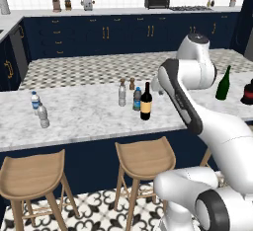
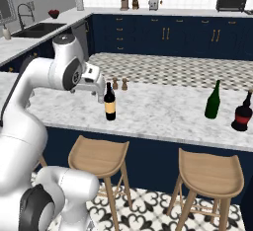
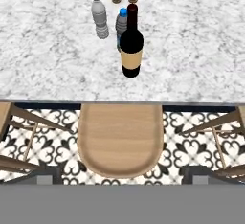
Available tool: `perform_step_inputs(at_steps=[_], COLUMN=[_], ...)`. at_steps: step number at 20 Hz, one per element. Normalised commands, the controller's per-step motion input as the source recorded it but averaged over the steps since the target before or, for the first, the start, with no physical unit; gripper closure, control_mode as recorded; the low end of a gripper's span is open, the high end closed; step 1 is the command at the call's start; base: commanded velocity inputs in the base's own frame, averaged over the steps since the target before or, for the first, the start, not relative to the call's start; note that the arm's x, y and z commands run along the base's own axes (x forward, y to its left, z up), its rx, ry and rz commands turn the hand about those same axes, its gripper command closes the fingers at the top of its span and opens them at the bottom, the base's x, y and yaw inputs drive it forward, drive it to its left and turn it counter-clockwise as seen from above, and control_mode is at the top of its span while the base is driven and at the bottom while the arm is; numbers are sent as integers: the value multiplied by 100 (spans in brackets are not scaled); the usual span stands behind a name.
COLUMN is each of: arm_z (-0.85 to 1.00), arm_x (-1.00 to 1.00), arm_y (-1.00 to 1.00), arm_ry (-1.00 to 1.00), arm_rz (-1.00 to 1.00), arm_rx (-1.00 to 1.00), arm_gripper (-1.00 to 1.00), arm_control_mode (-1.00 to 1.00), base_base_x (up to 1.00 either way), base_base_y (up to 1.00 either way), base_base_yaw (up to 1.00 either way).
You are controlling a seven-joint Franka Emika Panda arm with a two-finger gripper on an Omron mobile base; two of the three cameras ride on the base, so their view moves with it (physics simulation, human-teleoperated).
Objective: Move the plastic bottles in the middle to the plastics group, and the glass bottles in the middle to the glass group.
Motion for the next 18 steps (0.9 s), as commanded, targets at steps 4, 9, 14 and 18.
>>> perform_step_inputs(at_steps=[4,9,14,18], arm_z=[11,1,0,-7], arm_x=[5,61,93,82], arm_y=[0,0,5,-2], arm_ry=[-26,-8,10,8], arm_rz=[0,0,-6,0], arm_rx=[0,-1,-2,0], arm_gripper=[-100,-100,-100,-100], arm_control_mode=[-100,-100,-100,-100], base_base_x=[0,0,0,0], base_base_y=[0,0,0,0], base_base_yaw=[0,0,0,0])
